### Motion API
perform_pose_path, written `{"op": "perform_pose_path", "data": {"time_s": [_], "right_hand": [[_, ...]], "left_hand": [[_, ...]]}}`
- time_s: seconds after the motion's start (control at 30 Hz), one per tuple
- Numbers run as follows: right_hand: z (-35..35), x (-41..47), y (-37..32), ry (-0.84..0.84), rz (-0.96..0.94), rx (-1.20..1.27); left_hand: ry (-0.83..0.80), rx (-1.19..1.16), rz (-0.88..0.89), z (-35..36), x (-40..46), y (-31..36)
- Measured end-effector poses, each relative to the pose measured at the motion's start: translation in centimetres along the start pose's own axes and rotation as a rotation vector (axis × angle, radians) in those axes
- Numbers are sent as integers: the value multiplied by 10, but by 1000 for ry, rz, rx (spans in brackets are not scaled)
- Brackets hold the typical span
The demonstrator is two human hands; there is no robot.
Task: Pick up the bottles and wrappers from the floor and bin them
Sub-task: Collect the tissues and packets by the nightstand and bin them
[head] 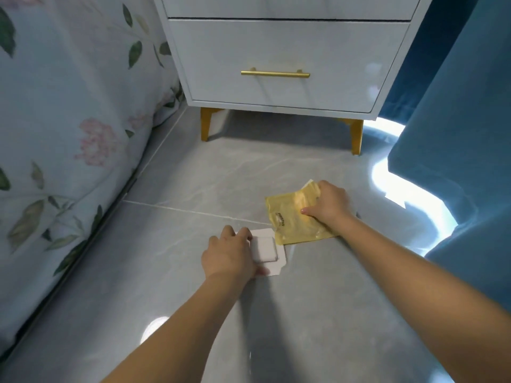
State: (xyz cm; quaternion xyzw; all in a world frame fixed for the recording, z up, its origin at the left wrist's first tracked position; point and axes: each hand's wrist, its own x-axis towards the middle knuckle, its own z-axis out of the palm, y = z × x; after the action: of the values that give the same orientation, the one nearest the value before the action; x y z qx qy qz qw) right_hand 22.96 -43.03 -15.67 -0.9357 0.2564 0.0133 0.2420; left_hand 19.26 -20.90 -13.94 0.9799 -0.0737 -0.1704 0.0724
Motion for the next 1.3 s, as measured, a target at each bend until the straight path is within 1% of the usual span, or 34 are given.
{"op": "perform_pose_path", "data": {"time_s": [0.1,0.23,0.3,0.4,0.57,0.7,0.83,0.93,0.97,1.1,1.2,1.27,1.3], "right_hand": [[6,-27,10,-45,45,174],[7,-56,17,-36,134,353],[7,-68,13,-29,156,471],[5,-88,-3,-93,184,696],[-11,-132,-55,-246,88,932],[-18,-180,-101,-410,15,1019],[-28,-256,-151,-643,-97,1001],[-42,-325,-192,-818,-202,925],[-48,-349,-206,-876,-242,887],[-65,-449,-257,-1069,-419,719],[-77,-522,-289,-1146,-608,562],[-88,-569,-310,-1212,-734,464],[-91,-591,-321,-1209,-795,413]], "left_hand": [[-12,-69,10,9,-26,-8],[49,-102,-6,14,-57,-33],[74,-127,-13,10,-70,-48],[88,-156,-21,-8,-90,-77],[120,-239,-45,-67,-140,-134],[173,-407,-92,-116,-209,-181],[152,-735,-225,-152,-304,-223],[96,-1010,-325,-173,-388,-247],[108,-1064,-363,-177,-415,-255],[261,-1130,-567,-183,-529,-291],[260,-1304,-671,-186,-618,-306],[356,-1369,-721,-182,-678,-316],[425,-1374,-766,-177,-704,-321]]}}
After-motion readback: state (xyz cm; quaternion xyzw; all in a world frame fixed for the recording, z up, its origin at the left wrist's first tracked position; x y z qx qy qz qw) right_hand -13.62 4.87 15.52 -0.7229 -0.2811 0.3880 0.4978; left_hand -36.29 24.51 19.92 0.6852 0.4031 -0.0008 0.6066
